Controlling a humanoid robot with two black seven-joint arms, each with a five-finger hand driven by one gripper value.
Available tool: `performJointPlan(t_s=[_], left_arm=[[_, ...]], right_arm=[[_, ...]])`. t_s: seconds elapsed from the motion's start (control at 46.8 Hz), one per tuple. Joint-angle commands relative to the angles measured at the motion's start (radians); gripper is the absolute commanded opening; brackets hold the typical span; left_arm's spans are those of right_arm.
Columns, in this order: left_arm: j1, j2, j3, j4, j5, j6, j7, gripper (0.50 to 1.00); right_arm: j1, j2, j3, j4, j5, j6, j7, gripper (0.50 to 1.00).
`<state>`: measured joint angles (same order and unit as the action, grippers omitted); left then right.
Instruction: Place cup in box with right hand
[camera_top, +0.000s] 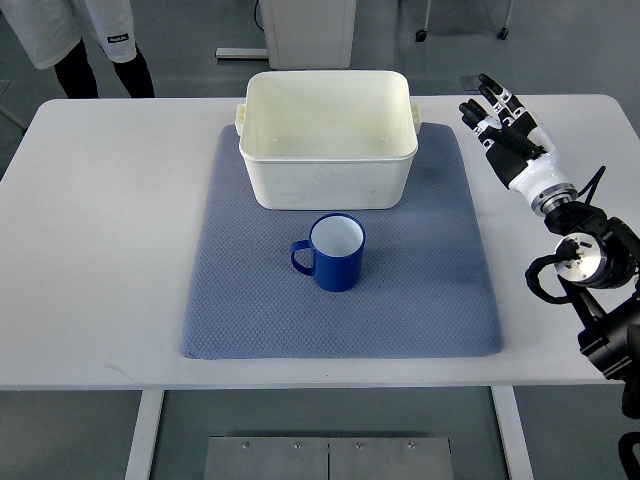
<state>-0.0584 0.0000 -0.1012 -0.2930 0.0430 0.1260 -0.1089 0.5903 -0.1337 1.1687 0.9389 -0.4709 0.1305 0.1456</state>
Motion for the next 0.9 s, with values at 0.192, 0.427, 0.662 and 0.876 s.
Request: performJointPlan(t_s=[0.192, 0.427, 0.662, 0.876], left_arm=[[0.011, 0.000, 0.000, 0.000, 0.000, -0.006, 0.000, 1.000], [0.015, 0.000, 0.000, 0.002, 0.000, -0.002, 0.000, 1.000], [0.017, 0.000, 0.000, 0.002, 0.000, -0.002, 0.000, 1.000], [0.017, 0.000, 0.000, 0.002, 0.000, -0.002, 0.000, 1.000]], right_arm=[[0.000, 0.000, -0.001, 0.000, 0.000, 0.000, 0.000, 1.000], [0.003, 0.000, -0.001, -0.002, 0.000, 0.000, 0.000, 1.000], [0.003, -0.003, -0.001, -0.003, 0.000, 0.000, 0.000, 1.000], [0.003, -0.009, 0.000, -0.002, 0.000, 0.001, 0.000, 1.000]])
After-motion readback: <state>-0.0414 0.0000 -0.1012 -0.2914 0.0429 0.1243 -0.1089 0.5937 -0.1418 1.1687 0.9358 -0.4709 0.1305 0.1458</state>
